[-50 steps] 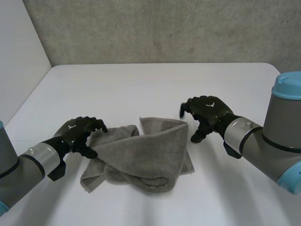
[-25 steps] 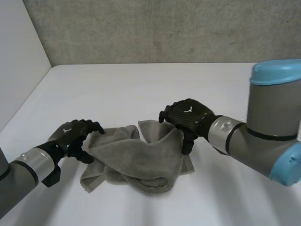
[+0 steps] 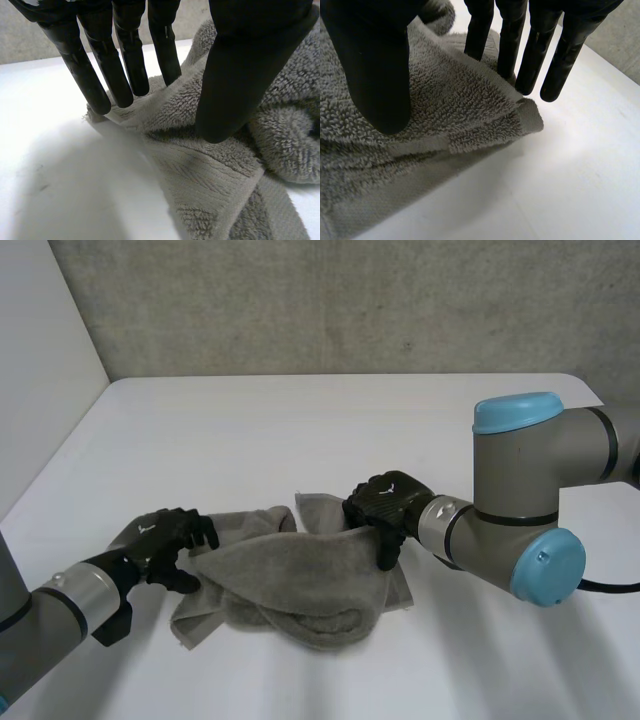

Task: Fold the towel.

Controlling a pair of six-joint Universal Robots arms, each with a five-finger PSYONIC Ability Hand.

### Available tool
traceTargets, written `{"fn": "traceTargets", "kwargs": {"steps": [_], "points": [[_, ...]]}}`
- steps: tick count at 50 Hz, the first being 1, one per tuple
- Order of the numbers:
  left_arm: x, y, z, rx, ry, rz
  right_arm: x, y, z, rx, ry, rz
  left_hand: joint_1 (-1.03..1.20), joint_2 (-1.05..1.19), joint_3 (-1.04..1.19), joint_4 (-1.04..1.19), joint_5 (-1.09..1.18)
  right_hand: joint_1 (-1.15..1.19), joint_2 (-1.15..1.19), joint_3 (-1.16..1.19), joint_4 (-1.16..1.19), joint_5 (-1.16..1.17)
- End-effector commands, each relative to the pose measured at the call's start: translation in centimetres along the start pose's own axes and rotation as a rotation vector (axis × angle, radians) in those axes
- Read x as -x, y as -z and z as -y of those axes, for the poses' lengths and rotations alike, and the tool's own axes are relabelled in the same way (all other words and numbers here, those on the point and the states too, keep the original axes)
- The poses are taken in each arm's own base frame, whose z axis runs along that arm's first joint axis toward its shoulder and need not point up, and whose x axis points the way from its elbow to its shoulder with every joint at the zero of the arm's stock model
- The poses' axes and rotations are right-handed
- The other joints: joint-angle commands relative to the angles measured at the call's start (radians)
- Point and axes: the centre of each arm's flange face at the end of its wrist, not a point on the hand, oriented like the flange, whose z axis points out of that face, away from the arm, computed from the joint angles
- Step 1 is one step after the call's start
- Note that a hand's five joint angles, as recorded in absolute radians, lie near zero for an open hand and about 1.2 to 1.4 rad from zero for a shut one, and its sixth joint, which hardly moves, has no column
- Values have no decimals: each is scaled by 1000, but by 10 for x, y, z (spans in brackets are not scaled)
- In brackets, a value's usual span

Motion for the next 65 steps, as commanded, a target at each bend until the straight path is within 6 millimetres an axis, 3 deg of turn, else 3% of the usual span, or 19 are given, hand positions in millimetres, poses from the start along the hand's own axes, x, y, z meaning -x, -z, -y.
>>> {"fn": "traceTargets", "kwargs": {"steps": [1, 5, 12, 15, 16, 17, 19, 20, 22, 27, 31, 36, 38, 39, 44, 49, 55, 61, 65], "points": [[1, -16, 0, 2, -11, -18, -4, -6, -2, 6, 29, -21, 197, 200, 200, 199, 204, 171, 249, 248, 249, 257], [-2, -28, 6, -17, -32, -40, -9, -7, 7, -28, 45, -39, 489, 492, 492, 492, 497, 787, 866, 865, 866, 873], [-20, -47, 28, -102, -105, -106, -24, -9, 35, -145, 75, -95, 701, 704, 704, 704, 709, 789, 868, 867, 868, 875], [-27, -60, 67, -239, -175, -117, -41, -6, 68, -291, 109, -184, 701, 704, 704, 704, 709, 789, 868, 867, 868, 875], [-24, -64, 99, -345, -209, -82, -53, -2, 90, -393, 132, -257, 701, 704, 704, 704, 709, 789, 868, 867, 868, 875], [-24, -64, 99, -346, -209, -82, -68, 5, 112, -515, 161, -351, 701, 704, 704, 704, 709, 789, 868, 867, 868, 875], [-24, -64, 166, -560, -261, 20, -82, 15, 136, -654, 187, -450, 701, 704, 704, 704, 709, 789, 868, 867, 868, 875], [-24, -63, 167, -562, -261, 21, -93, 30, 160, -798, 210, -549, 701, 704, 704, 704, 709, 789, 868, 867, 868, 875], [-29, -42, 232, -771, -264, 126, -100, 47, 179, -922, 225, -631, 701, 704, 704, 704, 709, 789, 868, 867, 868, 875], [-37, -12, 277, -923, -230, 203, -107, 88, 201, -1103, 252, -752, 701, 704, 704, 704, 709, 789, 868, 867, 868, 875], [-52, -5, 271, -903, -206, 159, -104, 90, 188, -1029, 239, -728, 701, 704, 704, 704, 709, 789, 868, 867, 868, 875], [-66, -3, 215, -706, -188, 123, -77, 70, 133, -704, 171, -545, 701, 704, 704, 704, 709, 789, 868, 867, 868, 875], [-66, -5, 169, -552, -181, 115, -69, 66, 117, -609, 148, -493, 701, 704, 704, 704, 709, 789, 868, 867, 868, 875], [-66, -5, 169, -551, -180, 115, -69, 66, 116, -609, 147, -492, 701, 704, 704, 704, 709, 789, 868, 867, 868, 875], [-67, -4, 70, -251, -173, 96, -39, 54, 51, -304, 60, -344, 701, 704, 704, 704, 709, 789, 868, 867, 868, 875], [-64, -6, 12, -57, -190, 95, -20, 36, 0, -151, 17, -270, 701, 704, 704, 704, 709, 789, 868, 867, 868, 875], [-62, -4, -1, -12, -203, 98, -20, 27, -38, -43, -40, -252, 701, 704, 704, 704, 709, 789, 868, 867, 868, 875], [-62, -2, 18, -73, -207, 107, -24, 28, -40, -52, -62, -270, 701, 704, 704, 704, 709, 789, 868, 867, 868, 875], [-66, 6, 44, -165, -217, 108, -34, 32, -39, -81, -183, -298, 701, 704, 704, 704, 709, 241, 320, 319, 320, 327]]}}
